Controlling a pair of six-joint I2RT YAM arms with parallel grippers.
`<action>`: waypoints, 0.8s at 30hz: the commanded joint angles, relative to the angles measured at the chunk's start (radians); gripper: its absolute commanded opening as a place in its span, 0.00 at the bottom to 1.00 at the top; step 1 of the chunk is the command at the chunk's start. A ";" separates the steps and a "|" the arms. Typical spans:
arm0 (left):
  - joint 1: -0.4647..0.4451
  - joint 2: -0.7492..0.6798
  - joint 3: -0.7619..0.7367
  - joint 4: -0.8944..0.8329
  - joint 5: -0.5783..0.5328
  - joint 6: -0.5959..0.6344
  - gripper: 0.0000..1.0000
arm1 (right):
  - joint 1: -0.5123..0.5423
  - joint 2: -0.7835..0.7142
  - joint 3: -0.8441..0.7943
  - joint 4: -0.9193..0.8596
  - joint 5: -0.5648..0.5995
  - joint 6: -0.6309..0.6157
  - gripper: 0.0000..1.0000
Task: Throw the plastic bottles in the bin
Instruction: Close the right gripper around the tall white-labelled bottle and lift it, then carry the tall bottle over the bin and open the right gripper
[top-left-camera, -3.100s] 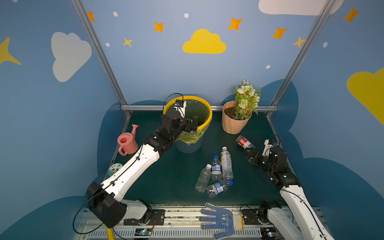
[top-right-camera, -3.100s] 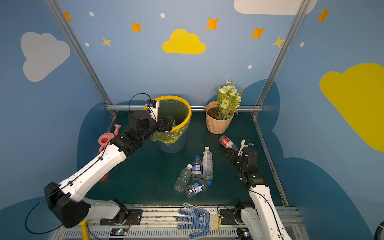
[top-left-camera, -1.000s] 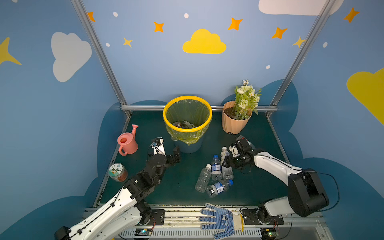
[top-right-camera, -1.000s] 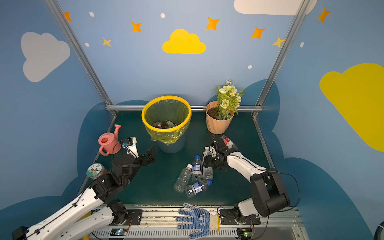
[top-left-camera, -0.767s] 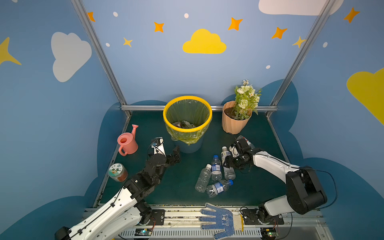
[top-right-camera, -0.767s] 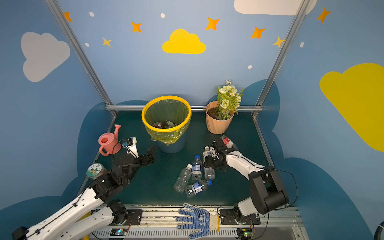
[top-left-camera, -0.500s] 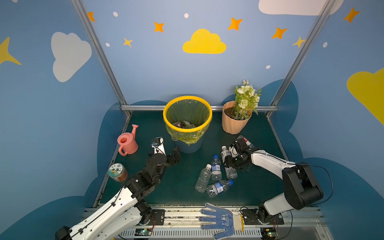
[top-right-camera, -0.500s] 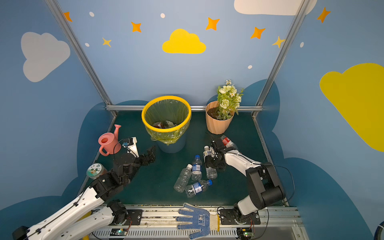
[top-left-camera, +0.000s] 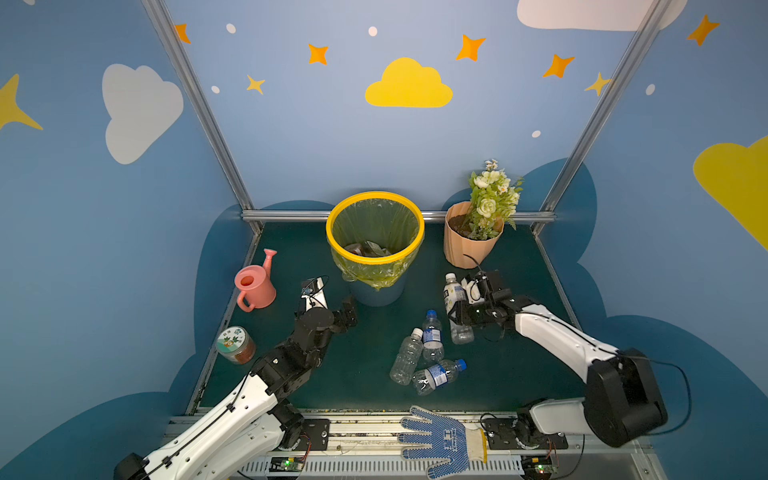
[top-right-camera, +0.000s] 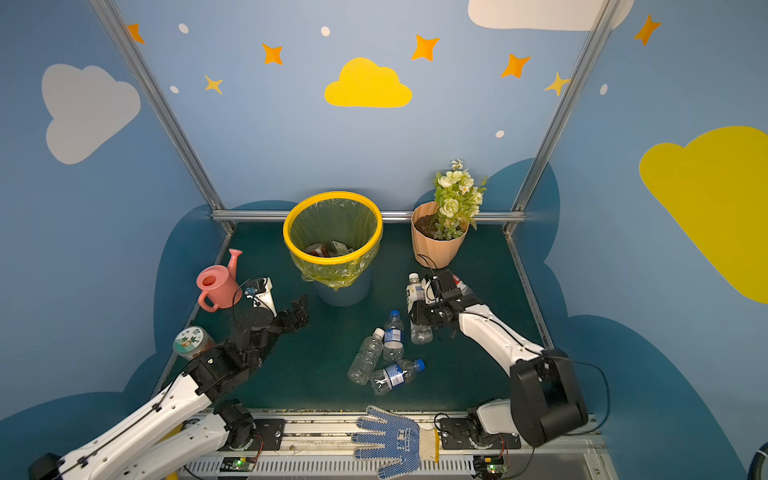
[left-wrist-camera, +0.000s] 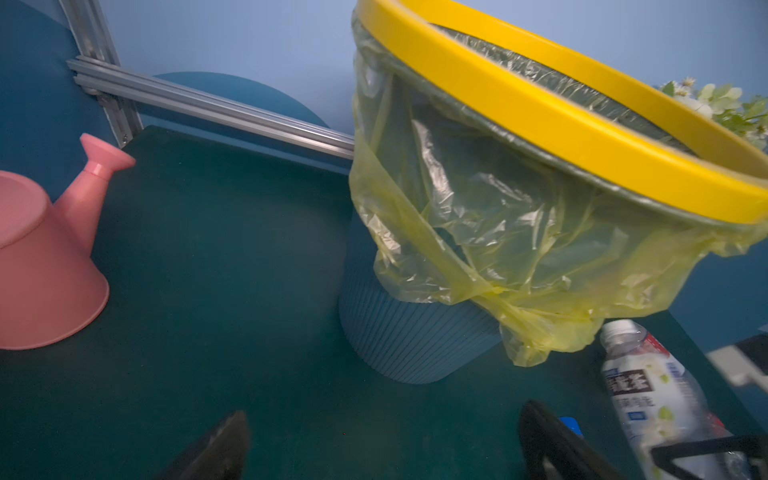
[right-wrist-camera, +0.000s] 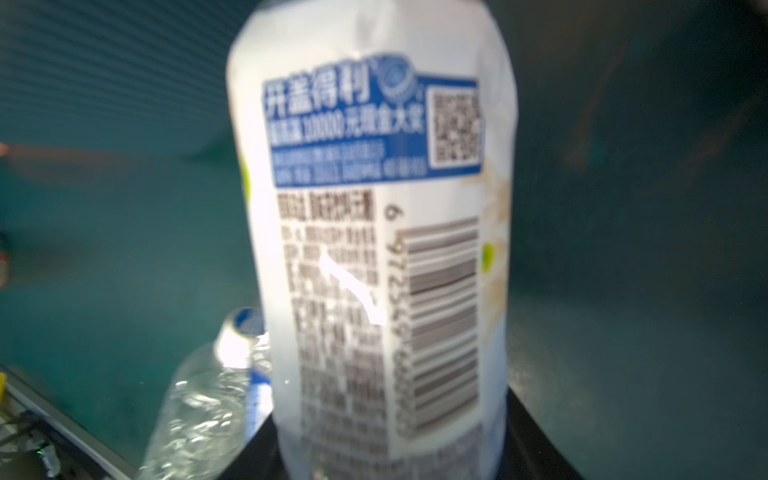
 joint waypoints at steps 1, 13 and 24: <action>0.021 0.010 -0.016 -0.037 -0.027 -0.050 1.00 | -0.023 -0.117 0.021 0.046 0.019 -0.004 0.55; 0.107 0.095 -0.077 -0.076 0.017 -0.164 1.00 | -0.104 -0.396 0.256 0.213 0.028 -0.033 0.55; 0.126 0.131 -0.078 -0.093 0.058 -0.196 1.00 | -0.029 -0.046 0.573 0.586 -0.207 0.206 0.57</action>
